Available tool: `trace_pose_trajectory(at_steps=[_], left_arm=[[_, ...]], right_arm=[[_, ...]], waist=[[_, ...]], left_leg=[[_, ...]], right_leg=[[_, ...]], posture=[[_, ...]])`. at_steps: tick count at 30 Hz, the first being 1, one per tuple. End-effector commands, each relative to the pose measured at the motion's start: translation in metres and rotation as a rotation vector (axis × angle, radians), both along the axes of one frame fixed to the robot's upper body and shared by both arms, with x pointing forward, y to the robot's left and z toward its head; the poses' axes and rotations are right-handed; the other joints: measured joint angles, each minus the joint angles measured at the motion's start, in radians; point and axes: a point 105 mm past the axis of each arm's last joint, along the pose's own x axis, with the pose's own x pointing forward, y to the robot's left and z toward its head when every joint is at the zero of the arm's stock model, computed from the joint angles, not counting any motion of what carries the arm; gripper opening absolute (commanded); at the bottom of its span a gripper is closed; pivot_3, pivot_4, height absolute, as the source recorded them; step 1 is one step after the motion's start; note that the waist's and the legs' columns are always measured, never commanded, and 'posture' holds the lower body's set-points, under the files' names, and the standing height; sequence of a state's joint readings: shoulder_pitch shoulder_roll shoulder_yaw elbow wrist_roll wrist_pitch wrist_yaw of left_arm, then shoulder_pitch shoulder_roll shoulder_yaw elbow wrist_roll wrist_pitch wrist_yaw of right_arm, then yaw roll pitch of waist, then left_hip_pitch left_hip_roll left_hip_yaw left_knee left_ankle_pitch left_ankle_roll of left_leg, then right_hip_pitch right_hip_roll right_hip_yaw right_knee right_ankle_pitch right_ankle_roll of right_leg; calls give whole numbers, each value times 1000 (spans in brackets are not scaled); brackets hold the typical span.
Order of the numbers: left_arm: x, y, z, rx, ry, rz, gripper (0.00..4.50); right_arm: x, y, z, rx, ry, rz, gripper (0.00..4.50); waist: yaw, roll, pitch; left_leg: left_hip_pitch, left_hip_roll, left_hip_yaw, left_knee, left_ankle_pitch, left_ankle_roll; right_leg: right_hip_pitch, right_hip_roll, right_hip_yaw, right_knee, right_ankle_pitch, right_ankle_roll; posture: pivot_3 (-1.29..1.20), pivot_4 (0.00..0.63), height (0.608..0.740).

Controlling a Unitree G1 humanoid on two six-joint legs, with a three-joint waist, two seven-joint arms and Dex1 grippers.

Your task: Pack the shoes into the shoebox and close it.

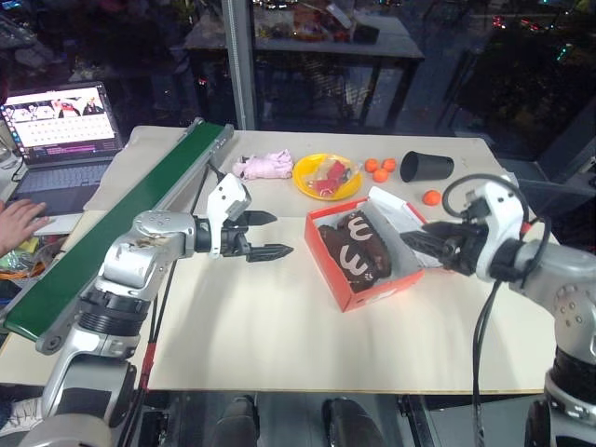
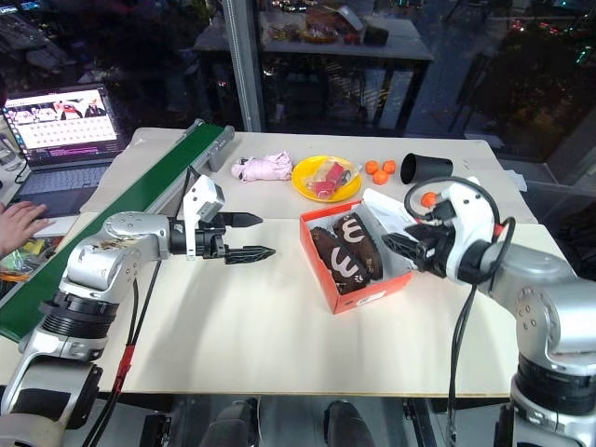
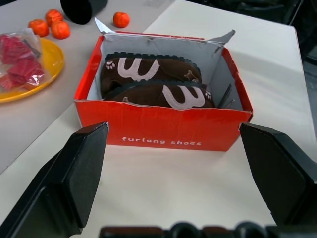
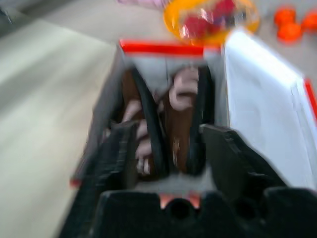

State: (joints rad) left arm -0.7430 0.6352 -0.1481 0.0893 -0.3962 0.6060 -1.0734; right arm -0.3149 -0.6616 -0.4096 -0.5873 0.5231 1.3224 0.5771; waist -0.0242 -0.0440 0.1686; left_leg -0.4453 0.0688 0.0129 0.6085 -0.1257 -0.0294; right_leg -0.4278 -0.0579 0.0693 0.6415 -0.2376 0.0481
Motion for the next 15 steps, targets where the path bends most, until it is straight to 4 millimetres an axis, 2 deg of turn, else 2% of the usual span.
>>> trace_pose_trajectory(at_steps=[1,3,4,7,10,15], left_arm=[[2,-2,16,15,-68,-41,4500],[3,-3,19,23,-71,-57,4500],[2,-3,20,29,-72,-66,4500],[0,-3,23,48,-77,-90,4500],[-1,-4,33,60,-100,-106,4500],[-2,-3,47,56,-121,-101,4500]], right_arm=[[-17,-19,-9,-61,5,-92,967],[-27,-31,-26,-76,51,-153,226],[-29,-35,-31,-65,56,-180,30],[-29,-44,-43,-82,64,-233,30],[-20,-61,-72,-226,91,-322,30],[0,-60,-92,-265,42,-359,30]], waist=[[5,0,0],[9,0,0],[9,0,0],[5,1,1],[3,1,1],[-1,2,1]], left_leg=[[0,0,0,0,0,0],[0,0,0,1,0,0],[0,0,0,1,0,0],[0,0,0,2,0,0],[2,0,0,3,0,0],[2,0,1,2,0,0]], right_leg=[[0,0,0,0,-1,-1],[1,0,0,-1,-2,-2],[1,0,0,-1,-2,-2],[1,0,0,0,-2,-2],[3,0,1,-1,-1,-3],[2,-1,1,-1,-2,-3]], posture=[[0,150,740],[0,150,740],[0,150,740],[0,150,740],[0,150,740],[0,150,740]])
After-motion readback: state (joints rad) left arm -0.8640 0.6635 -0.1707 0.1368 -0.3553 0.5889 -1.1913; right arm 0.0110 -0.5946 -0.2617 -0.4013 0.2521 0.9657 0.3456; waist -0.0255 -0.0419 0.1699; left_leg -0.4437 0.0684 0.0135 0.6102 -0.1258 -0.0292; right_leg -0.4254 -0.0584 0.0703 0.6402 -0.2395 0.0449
